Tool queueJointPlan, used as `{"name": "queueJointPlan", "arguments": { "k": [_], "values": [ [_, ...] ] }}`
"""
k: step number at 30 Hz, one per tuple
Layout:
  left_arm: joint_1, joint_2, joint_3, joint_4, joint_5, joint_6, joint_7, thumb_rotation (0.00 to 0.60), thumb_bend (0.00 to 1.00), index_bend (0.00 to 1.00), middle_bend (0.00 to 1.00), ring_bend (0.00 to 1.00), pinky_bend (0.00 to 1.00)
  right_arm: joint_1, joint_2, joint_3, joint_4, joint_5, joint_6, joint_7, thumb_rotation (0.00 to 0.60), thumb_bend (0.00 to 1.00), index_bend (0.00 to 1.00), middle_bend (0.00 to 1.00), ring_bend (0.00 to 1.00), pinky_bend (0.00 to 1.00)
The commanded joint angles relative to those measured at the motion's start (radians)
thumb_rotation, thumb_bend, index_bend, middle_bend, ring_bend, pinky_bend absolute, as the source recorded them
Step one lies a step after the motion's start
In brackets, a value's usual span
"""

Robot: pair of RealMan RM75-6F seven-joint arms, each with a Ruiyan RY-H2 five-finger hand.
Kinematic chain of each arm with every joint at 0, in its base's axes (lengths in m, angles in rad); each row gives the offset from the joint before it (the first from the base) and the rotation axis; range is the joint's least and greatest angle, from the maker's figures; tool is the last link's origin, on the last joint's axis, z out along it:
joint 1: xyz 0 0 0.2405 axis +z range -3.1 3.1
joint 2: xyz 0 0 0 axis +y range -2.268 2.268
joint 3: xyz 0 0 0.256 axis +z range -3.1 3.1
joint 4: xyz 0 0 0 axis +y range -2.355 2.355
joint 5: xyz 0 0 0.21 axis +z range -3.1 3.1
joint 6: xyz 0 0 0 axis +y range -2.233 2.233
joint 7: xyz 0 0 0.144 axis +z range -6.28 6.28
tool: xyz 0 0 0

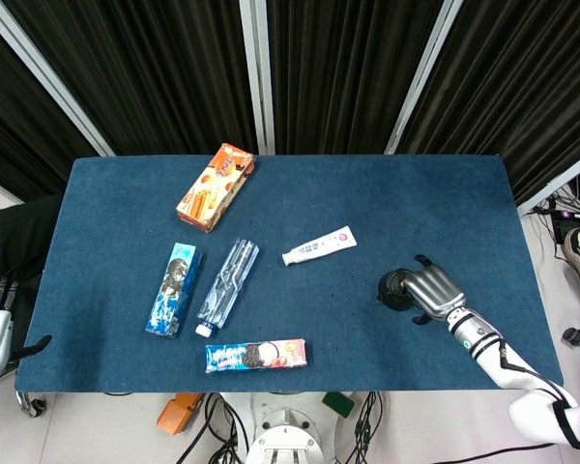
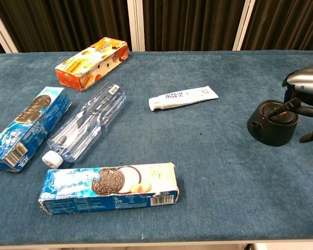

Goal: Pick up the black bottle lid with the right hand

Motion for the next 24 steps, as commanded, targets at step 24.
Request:
{"name": "queueJointPlan", "arguments": {
  "k": [24],
  "values": [
    [-0.005, 0.013, -0.004, -0.027, 0.008, 0.008, 0.018, 0.6, 0.13, 0.0, 0.0, 0.0, 0.0, -0.023, 0.064, 0.015, 0.012, -0.191, 0.173, 0.374, 0.374, 0.0, 1.0, 1.0, 1.0, 0.35]
  ]
}}
